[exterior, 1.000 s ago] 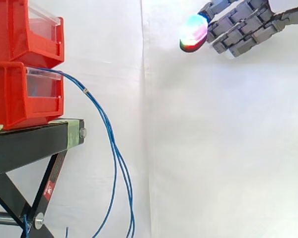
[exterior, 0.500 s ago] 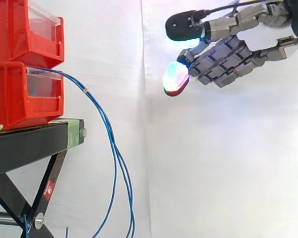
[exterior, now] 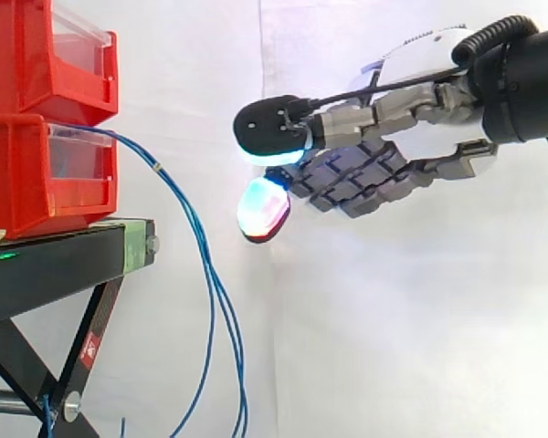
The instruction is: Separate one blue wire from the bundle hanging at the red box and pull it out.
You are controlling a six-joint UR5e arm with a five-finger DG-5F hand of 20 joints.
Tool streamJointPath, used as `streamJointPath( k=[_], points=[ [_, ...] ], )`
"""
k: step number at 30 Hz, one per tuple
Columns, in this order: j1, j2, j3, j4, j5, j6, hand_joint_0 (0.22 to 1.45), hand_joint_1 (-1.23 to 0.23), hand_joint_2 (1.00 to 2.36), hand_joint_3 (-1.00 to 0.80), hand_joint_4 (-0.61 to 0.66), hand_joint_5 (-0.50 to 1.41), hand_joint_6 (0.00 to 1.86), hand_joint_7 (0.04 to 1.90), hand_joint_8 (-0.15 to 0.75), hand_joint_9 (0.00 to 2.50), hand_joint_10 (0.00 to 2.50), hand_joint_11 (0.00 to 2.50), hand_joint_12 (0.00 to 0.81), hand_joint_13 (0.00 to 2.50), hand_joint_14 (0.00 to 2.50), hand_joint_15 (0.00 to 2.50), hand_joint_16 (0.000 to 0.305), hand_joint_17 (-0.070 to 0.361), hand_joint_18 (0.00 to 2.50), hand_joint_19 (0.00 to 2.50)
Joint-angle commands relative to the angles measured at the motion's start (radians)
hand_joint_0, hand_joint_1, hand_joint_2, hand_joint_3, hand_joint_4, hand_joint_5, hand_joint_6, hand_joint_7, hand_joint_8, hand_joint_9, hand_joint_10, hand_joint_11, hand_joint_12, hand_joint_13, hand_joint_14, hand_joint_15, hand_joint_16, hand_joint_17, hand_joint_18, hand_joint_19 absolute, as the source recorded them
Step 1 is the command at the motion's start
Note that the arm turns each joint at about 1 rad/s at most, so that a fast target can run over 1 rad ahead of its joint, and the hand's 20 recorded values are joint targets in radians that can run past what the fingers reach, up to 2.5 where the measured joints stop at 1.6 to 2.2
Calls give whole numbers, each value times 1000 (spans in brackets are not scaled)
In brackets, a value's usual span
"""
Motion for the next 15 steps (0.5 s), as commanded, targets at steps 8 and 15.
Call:
streamJointPath(
  k=[8,15],
  points=[
    [42,-45,0,105,55,-48,493,-461,1000,-500,232,-227,502,843,251,1,0,0,362,0,2,132,70,158,0,0],
    [67,-103,0,263,88,-52,494,-463,1000,-500,228,-227,503,830,254,11,0,0,363,0,2,130,69,156,0,0]
  ],
)
